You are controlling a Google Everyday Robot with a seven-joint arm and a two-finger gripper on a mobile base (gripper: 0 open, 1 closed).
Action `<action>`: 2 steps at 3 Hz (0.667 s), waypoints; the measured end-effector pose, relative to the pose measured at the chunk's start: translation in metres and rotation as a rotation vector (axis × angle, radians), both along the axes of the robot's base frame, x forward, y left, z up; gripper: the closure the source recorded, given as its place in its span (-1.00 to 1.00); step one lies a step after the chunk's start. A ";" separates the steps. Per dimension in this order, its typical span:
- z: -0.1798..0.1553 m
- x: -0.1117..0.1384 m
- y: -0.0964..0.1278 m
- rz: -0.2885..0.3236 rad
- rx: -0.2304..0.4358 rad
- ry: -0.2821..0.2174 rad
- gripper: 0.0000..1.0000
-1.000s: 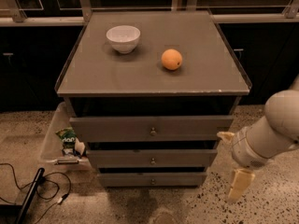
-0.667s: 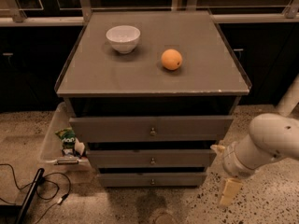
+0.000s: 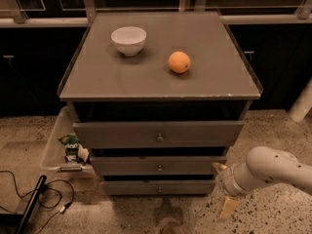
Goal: Open bottom drawer
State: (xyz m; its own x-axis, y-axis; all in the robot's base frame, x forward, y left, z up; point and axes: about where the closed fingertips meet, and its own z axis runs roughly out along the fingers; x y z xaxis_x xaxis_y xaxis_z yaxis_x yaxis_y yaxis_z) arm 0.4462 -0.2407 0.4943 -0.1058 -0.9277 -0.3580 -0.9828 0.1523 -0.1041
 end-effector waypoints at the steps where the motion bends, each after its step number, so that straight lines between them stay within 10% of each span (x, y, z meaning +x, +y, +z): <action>1: 0.000 0.000 0.000 0.000 0.000 0.000 -1.00; 2: -0.022 0.003 0.004 0.000 0.010 0.018 -1.00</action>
Offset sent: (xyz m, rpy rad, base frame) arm 0.0093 0.0075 -0.0530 0.0233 0.0405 -0.0038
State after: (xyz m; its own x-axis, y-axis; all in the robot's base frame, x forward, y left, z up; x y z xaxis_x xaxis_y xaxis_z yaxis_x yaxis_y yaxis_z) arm 0.4493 -0.2369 0.4723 -0.1125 -0.9240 -0.3655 -0.9845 0.1534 -0.0847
